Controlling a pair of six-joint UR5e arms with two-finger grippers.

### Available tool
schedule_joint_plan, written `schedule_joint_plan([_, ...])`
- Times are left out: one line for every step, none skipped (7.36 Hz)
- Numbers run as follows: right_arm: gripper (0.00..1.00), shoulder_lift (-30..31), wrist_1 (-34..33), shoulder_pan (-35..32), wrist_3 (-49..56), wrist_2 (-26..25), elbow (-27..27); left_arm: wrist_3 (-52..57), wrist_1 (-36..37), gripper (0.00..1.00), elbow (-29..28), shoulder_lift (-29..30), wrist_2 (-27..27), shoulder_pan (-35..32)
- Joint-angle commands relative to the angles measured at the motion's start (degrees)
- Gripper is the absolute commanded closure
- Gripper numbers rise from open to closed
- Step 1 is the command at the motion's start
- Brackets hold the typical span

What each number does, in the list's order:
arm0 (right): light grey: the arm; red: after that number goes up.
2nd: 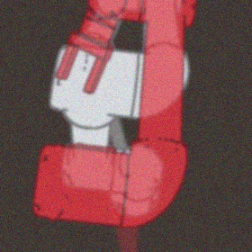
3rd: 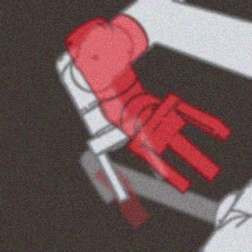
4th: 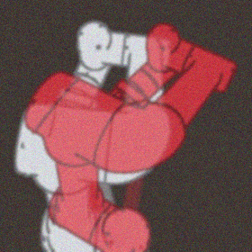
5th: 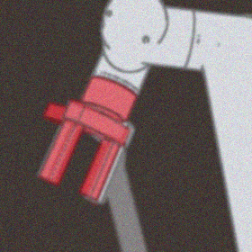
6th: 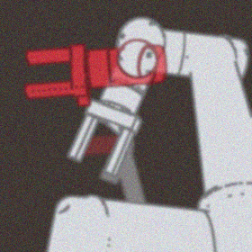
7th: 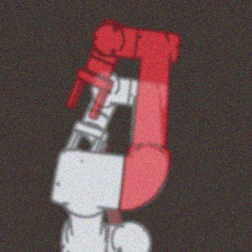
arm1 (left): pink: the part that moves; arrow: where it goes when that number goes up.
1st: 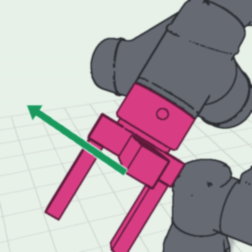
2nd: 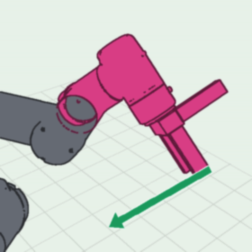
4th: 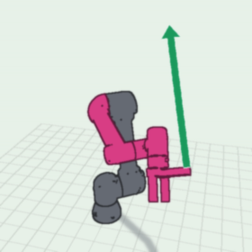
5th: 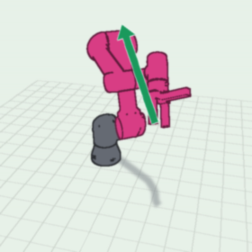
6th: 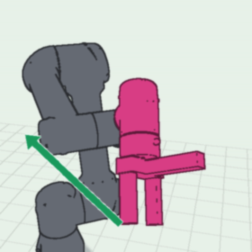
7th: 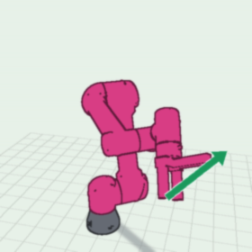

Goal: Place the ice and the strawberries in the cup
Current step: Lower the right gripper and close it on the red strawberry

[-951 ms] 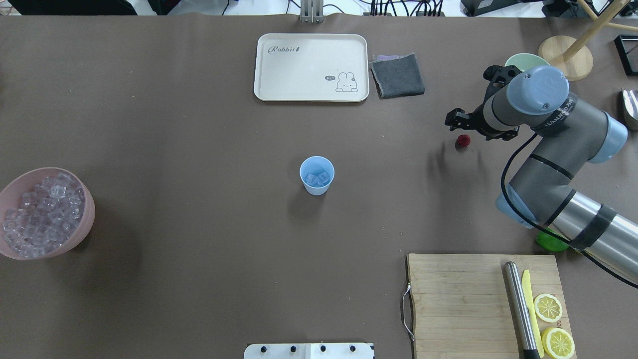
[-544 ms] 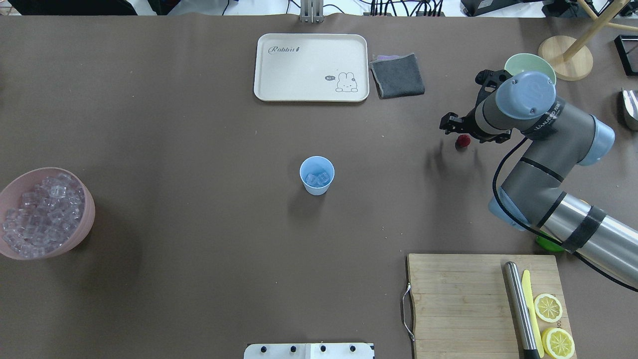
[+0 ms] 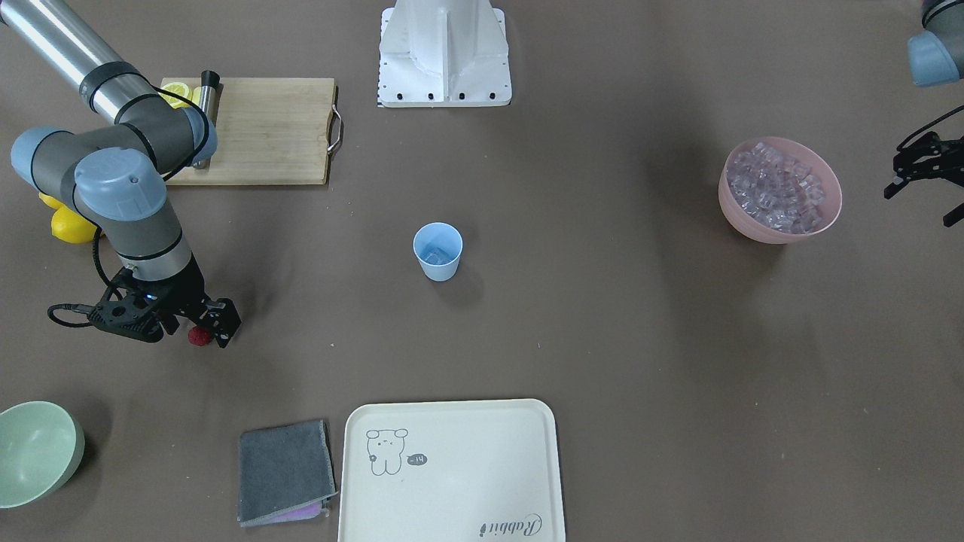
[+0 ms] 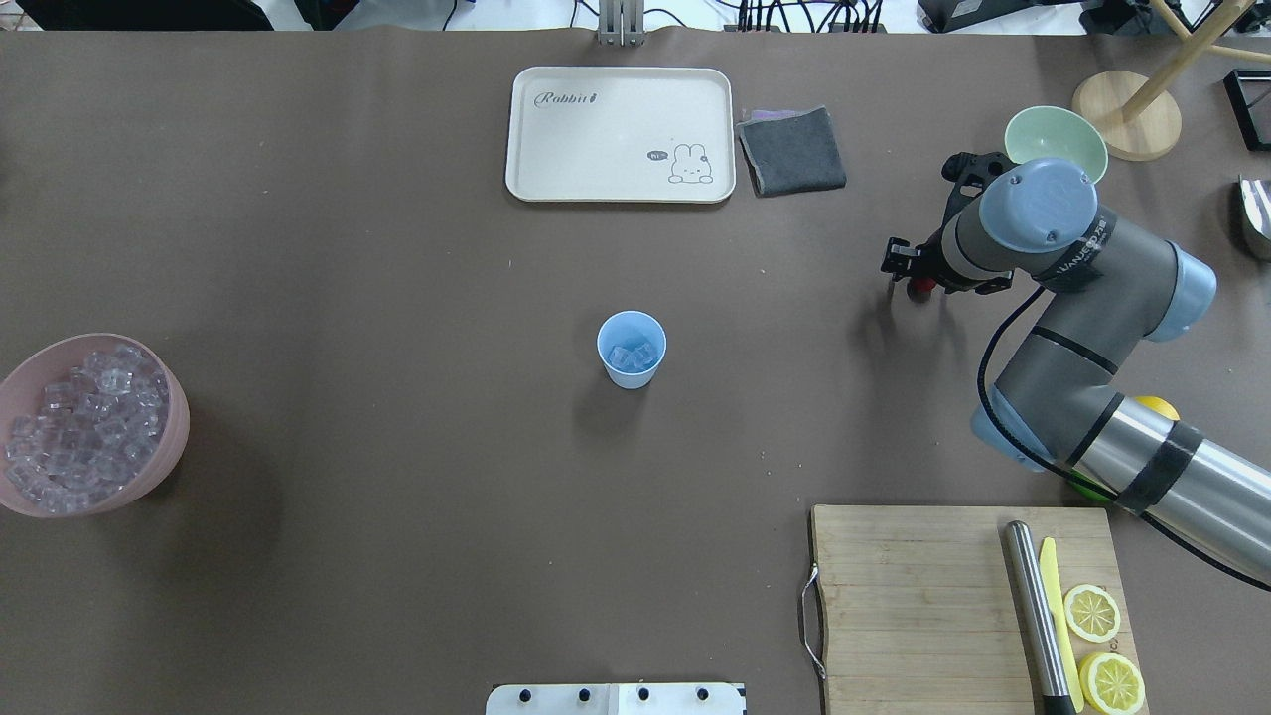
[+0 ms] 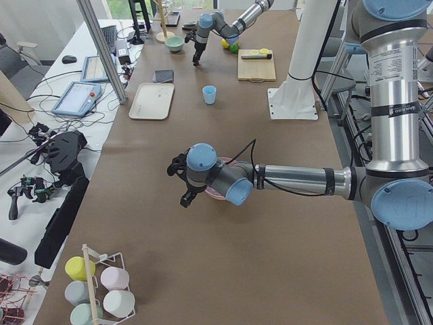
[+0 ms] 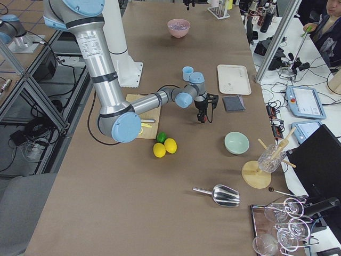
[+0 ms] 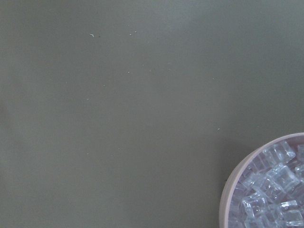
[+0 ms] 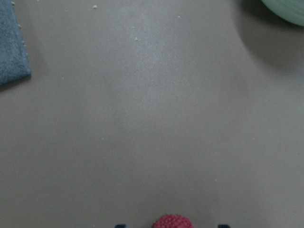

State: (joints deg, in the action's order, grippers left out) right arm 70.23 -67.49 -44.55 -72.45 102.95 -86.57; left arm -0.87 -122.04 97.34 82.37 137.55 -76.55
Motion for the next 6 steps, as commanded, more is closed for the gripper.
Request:
schedule_joint_plan([1.00, 0.26, 0.07, 0.16, -0.05, -0.03, -0.35, -0.01, -1.26, 0.01, -0.74, -0.10, 0.00, 0.00])
schedule_joint_plan([1.00, -0.43, -0.10, 0.16, -0.40, 0.06, -1.31, -0.01, -2.92, 0.01, -1.79, -0.10, 0.00, 0.00])
schedule_joint_plan([1.00, -0.53, -0.19, -0.10, -1.80, 0.23, -2.45, -0.01, -4.85, 0.01, -2.93, -0.10, 0.00, 0.00])
schedule_joint_plan([1.00, -1.05, -0.54, -0.10, -5.47, 0.23, -3.68, -0.01, -6.78, 0.01, -4.25, -0.10, 0.00, 0.00])
schedule_joint_plan([1.00, -1.75, -0.80, -0.19, -5.76, -0.20, -6.13, -0.10, -8.37, 0.01, -5.22, -0.02, 0.00, 0.00])
schedule_joint_plan([1.00, -2.02, -0.89, -0.10, -6.38, -2.47, -8.59, -0.10, -8.99, 0.01, -5.66, -0.02, 0.00, 0.00])
